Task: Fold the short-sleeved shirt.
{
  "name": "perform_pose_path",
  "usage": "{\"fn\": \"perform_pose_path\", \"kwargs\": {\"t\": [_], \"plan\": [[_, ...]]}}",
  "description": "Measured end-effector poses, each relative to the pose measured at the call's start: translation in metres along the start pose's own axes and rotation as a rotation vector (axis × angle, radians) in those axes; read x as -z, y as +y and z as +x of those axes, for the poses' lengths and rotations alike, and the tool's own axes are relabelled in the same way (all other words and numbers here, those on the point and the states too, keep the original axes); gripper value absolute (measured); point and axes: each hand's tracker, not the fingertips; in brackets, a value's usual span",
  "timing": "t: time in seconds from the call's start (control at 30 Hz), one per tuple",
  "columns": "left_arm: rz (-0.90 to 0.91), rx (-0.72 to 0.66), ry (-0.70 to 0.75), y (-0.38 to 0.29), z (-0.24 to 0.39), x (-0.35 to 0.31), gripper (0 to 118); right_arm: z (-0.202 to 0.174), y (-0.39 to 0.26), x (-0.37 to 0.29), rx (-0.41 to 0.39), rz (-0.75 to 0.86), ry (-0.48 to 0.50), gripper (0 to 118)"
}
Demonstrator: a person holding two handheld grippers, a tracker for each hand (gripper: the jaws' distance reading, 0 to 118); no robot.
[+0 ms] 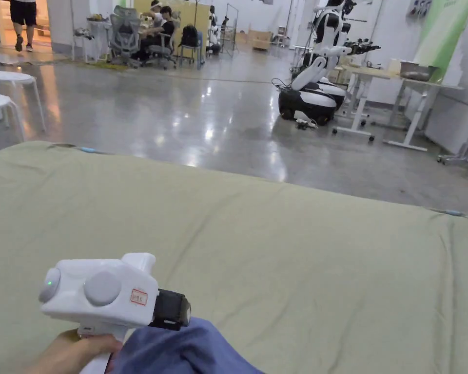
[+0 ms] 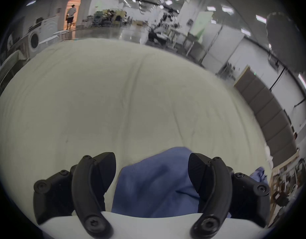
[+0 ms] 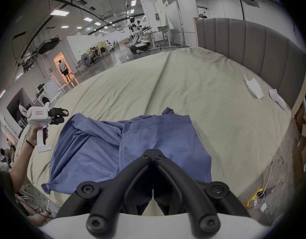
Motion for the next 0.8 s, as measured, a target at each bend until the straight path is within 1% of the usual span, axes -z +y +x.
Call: {"fn": "perform_pose_path", "kwargs": {"t": [0.1,0.13,0.17,0.2,0.23,0.27,0.37,0.4,0.43,0.47,0.53,0.57,0.6,0.63,0.67,0.7,0.73,0.8], "plan": [[-0.123,0.018,0.036,-0.014,0.003,0.014,97,-0.002,0.001,0.003,-0.022,-0.019,0.002,2],[-0.058,0.085,0.067,-0.017,0.009,0.011,95,-0.003,0.0,0.004,-0.026,-0.025,0.004,2],[-0.027,0.121,0.081,-0.019,0.016,0.006,87,-0.003,0.0,0.006,-0.027,-0.031,0.007,2],[-0.028,0.132,0.073,-0.02,0.02,0.004,72,-0.003,0.0,0.008,-0.024,-0.037,0.013,2],[-0.036,0.121,0.054,-0.024,0.025,0.001,37,-0.002,-0.001,0.011,-0.016,-0.044,0.02,2],[-0.033,0.131,0.06,-0.027,0.03,-0.001,9,0.0,-0.002,0.013,-0.004,-0.05,0.028,2],[-0.044,0.159,0.012,-0.043,0.04,-0.012,9,0.005,0.002,0.016,0.024,-0.057,0.046,2],[-0.083,0.169,-0.054,-0.049,0.042,-0.014,8,0.008,0.005,0.015,0.026,-0.053,0.052,2],[-0.119,0.15,-0.114,-0.058,0.044,-0.015,8,0.011,0.011,0.014,0.025,-0.049,0.054,2],[-0.129,0.154,-0.103,-0.065,0.045,-0.015,8,0.013,0.019,0.013,0.016,-0.034,0.049,2],[-0.075,0.166,-0.051,-0.077,0.046,-0.015,8,0.02,0.042,0.015,-0.034,0.008,0.03,3],[-0.067,0.157,-0.055,-0.078,0.045,-0.012,8,0.023,0.056,0.02,-0.066,0.02,0.027,7],[-0.071,0.151,-0.05,-0.079,0.044,-0.009,8,0.025,0.068,0.025,-0.089,0.028,0.022,27],[-0.07,0.137,-0.04,-0.08,0.049,-0.007,8,0.028,0.08,0.036,-0.095,0.027,0.029,69],[-0.07,0.126,-0.029,-0.08,0.052,-0.008,8,0.029,0.094,0.049,-0.101,-0.002,0.033,94],[-0.071,0.124,-0.018,-0.081,0.055,-0.009,8,0.031,0.106,0.061,-0.099,-0.03,0.044,99],[-0.069,0.133,-0.003,-0.082,0.058,-0.01,8,0.034,0.116,0.073,-0.088,-0.062,0.056,98],[-0.055,0.203,0.04,-0.085,0.067,-0.011,8,0.042,0.138,0.109,-0.031,-0.15,0.057,98]]}}
